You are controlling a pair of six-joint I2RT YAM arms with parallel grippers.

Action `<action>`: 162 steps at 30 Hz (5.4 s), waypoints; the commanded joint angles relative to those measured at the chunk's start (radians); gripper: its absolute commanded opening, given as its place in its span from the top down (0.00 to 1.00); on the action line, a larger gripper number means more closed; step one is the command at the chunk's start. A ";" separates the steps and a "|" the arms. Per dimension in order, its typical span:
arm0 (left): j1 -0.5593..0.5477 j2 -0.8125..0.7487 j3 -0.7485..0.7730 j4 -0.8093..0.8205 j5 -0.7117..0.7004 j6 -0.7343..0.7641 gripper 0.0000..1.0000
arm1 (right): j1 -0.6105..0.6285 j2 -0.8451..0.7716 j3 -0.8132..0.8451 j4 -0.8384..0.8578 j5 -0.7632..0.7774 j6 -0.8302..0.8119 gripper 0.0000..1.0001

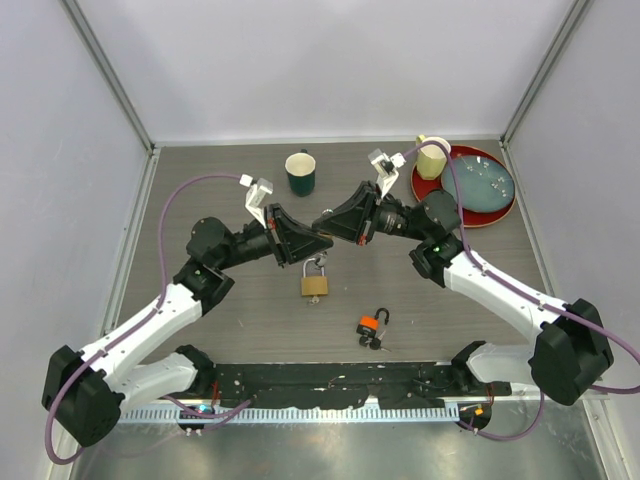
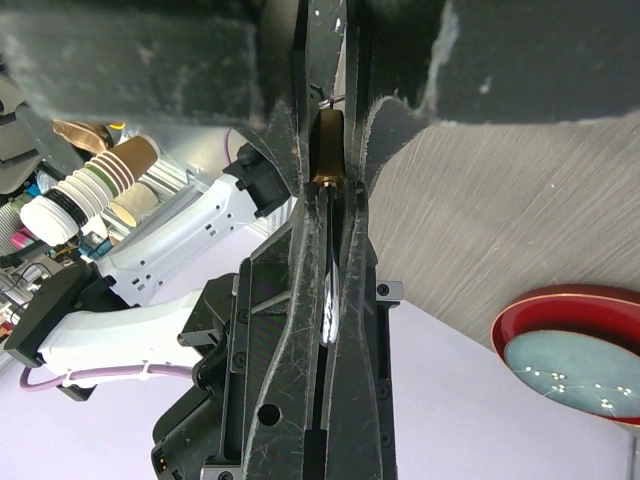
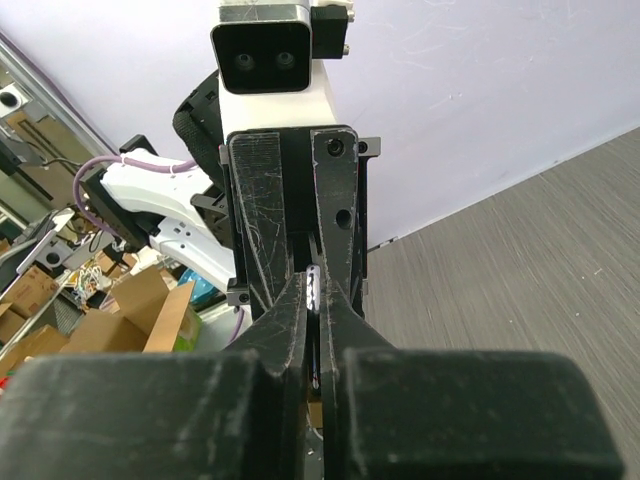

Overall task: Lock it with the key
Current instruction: Lock the lock, then place the lock at the center of the board, then place the key at the center of the board.

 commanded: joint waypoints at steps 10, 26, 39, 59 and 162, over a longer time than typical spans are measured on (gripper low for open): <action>-0.001 -0.033 0.039 -0.036 -0.041 0.082 0.58 | 0.000 -0.045 0.009 -0.072 0.065 -0.077 0.99; 0.048 -0.208 -0.127 -0.177 -0.109 0.180 0.08 | -0.005 -0.082 0.006 -0.096 0.083 -0.078 0.99; 0.048 -0.035 -0.142 0.160 0.094 0.099 0.06 | -0.006 -0.073 -0.006 -0.047 0.074 -0.032 0.99; 0.031 0.046 -0.156 0.170 0.148 0.079 0.47 | -0.006 -0.085 -0.005 -0.038 0.093 -0.029 0.99; 0.018 0.428 -0.122 0.037 -0.095 -0.063 1.00 | -0.198 0.377 -0.253 -0.693 0.419 -0.280 0.50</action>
